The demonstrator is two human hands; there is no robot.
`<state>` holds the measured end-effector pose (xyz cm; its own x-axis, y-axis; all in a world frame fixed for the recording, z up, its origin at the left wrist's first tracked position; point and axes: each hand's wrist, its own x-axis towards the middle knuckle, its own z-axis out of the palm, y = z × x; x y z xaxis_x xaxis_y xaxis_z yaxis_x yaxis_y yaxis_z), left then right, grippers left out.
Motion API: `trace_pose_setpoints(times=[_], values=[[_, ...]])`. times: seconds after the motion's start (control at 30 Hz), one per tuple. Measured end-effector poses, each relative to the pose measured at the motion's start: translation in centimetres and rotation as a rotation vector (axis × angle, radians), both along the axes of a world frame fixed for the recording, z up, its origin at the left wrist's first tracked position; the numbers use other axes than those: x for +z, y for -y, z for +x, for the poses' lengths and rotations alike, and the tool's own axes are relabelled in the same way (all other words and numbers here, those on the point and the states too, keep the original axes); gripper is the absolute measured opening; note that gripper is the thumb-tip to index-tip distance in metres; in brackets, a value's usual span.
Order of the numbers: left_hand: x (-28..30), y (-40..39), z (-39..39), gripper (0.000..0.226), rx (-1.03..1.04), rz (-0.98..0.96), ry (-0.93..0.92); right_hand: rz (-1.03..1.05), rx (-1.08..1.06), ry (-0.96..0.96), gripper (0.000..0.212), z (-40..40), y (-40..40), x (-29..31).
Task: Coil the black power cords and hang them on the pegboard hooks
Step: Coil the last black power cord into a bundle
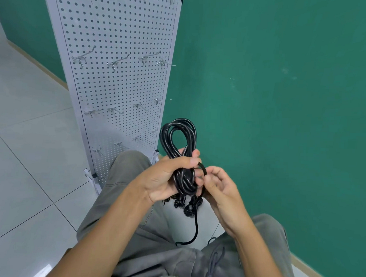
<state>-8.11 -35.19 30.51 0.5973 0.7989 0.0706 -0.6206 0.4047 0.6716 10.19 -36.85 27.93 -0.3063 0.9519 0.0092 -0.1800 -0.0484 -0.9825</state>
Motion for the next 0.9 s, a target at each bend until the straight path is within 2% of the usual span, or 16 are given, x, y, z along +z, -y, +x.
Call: trace_pose_setpoints(times=[0.17, 0.27, 0.37, 0.53, 0.6, 0.67, 0.73, 0.8, 0.9], values=[[-0.2, -0.2, -0.3, 0.039, 0.008, -0.096, -0.037, -0.049, -0.059, -0.045, 0.044, 0.7, 0.3, 0.0], [-0.4, 0.0, 0.0, 0.032, 0.038, -0.031, -0.177, -0.025, -0.12, -0.031, 0.02, 0.6, 0.5, 1.5], [-0.1, 0.3, 0.4, 0.026, 0.062, 0.06, -0.348, 0.045, -0.195, 0.027, 0.015, 0.3, 0.5, 2.7], [-0.5, 0.1, 1.3, 0.025, 0.225, 0.059, -0.564, 0.151, -0.291, 0.136, 0.012, -0.3, 0.0, 4.1], [-0.4, 0.1, 1.3, 0.023, 0.214, 0.034, -0.483, 0.171, -0.297, 0.165, 0.011, -0.4, -0.1, 4.0], [-0.1, 0.2, 1.1, 0.025, 0.156, -0.005, -0.31, 0.143, -0.269, 0.163, 0.012, -0.6, -0.1, 3.5], [0.2, 0.1, 0.8, 0.028, 0.125, -0.016, -0.209, 0.092, -0.223, 0.159, 0.022, -0.7, 0.1, 2.4], [0.4, -0.2, 0.1, 0.028, 0.138, -0.034, -0.142, 0.046, -0.184, 0.168, 0.031, -0.7, 0.5, 1.1], [0.5, -0.6, -1.1, 0.028, 0.19, -0.071, -0.116, 0.024, -0.178, 0.205, 0.027, -0.6, 1.2, -0.5]])
